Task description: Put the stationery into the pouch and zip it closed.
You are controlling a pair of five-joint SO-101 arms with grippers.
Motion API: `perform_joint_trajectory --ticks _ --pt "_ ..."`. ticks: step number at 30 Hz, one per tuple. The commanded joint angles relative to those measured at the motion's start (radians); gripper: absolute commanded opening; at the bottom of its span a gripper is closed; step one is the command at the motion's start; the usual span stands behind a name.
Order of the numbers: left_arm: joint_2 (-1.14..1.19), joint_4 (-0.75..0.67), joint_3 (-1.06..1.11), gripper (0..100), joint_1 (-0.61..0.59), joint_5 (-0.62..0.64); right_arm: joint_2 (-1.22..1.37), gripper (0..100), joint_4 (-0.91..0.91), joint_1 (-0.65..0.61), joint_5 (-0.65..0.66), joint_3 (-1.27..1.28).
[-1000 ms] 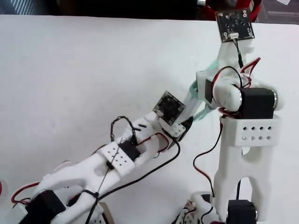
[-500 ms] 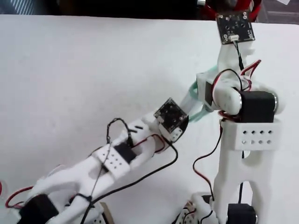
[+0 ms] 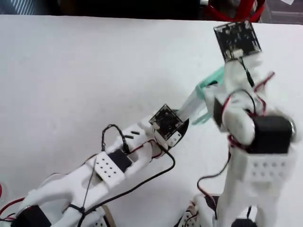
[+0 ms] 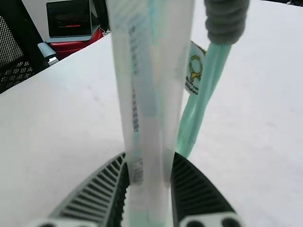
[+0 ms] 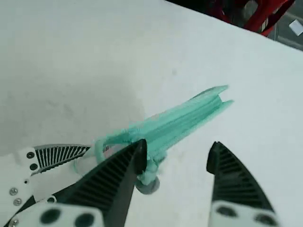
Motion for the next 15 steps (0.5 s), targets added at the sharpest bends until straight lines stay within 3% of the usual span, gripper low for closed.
perform_joint_trajectory --ticks 1,9,15 --pt "0.01 -0.02 -0.071 2 0.008 -0.011 -0.105 19.8 0.007 0.062 0.037 0.012" --pt "0.01 -0.02 -0.071 2 0.008 -0.011 -0.349 19.8 0.001 -0.07 0.041 0.361" --pt "0.01 -0.02 -0.069 2 0.008 -0.011 -0.39 19.8 -0.191 -0.044 0.041 0.626"
